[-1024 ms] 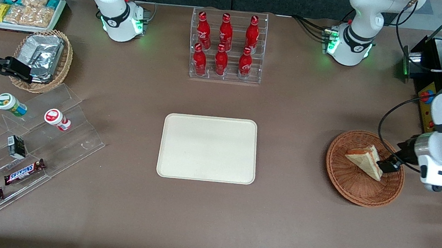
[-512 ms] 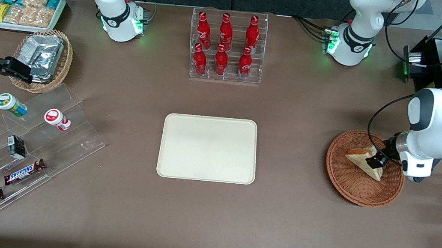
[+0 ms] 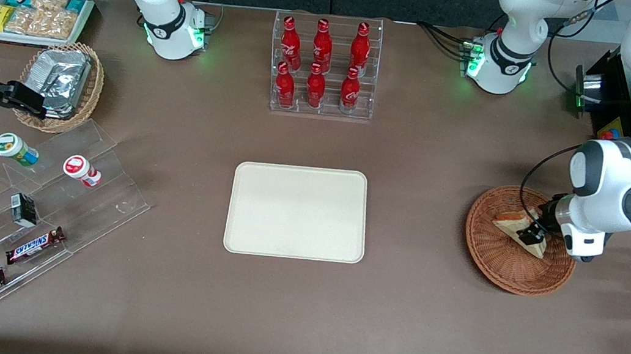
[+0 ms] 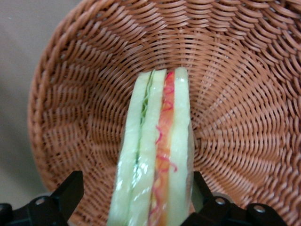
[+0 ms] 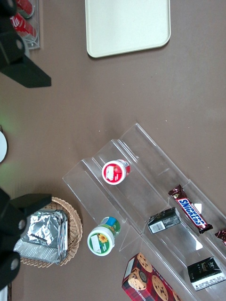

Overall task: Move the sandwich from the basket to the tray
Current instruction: 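Lower the left gripper and close it on the wrapped sandwich, then lift the sandwich and carry it with the left gripper over the white tray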

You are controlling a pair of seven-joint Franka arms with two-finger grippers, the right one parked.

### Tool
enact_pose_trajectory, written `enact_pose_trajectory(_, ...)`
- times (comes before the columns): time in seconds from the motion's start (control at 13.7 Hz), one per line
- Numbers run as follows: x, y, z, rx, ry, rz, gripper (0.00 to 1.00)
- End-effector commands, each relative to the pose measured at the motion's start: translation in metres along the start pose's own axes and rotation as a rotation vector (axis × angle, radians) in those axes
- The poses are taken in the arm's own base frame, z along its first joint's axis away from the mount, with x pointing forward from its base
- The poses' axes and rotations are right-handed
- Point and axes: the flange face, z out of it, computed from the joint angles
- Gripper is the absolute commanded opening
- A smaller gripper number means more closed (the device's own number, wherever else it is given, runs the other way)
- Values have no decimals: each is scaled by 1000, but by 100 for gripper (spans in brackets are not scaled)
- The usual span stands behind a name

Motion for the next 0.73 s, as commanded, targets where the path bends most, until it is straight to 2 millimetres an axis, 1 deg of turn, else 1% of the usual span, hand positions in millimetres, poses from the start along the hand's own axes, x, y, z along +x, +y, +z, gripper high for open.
enact_pose_trajectory(0.0, -1, 10, 12, -10, 19, -28, 85)
enact_pose_trajectory(0.07, -1, 10, 10, -12, 21, -26, 43)
enact_pose_trajectory(0.15, -2, 10, 7, -10, 21, -13, 22)
enact_pose_trajectory(0.22, -4, 13, 0, -11, 26, 3, 11)
enact_pose_trajectory(0.29, -5, 14, -11, -7, 24, 10, 5)
enact_pose_trajectory(0.44, -15, 28, -43, 23, 15, 48, 0)
enact_pose_trajectory(0.51, -17, 34, -67, 41, 12, 84, 0)
enact_pose_trajectory(0.59, -24, 44, -86, 54, 4, 111, 0)
enact_pose_trajectory(0.66, -38, 58, -103, 62, 3, 143, 0)
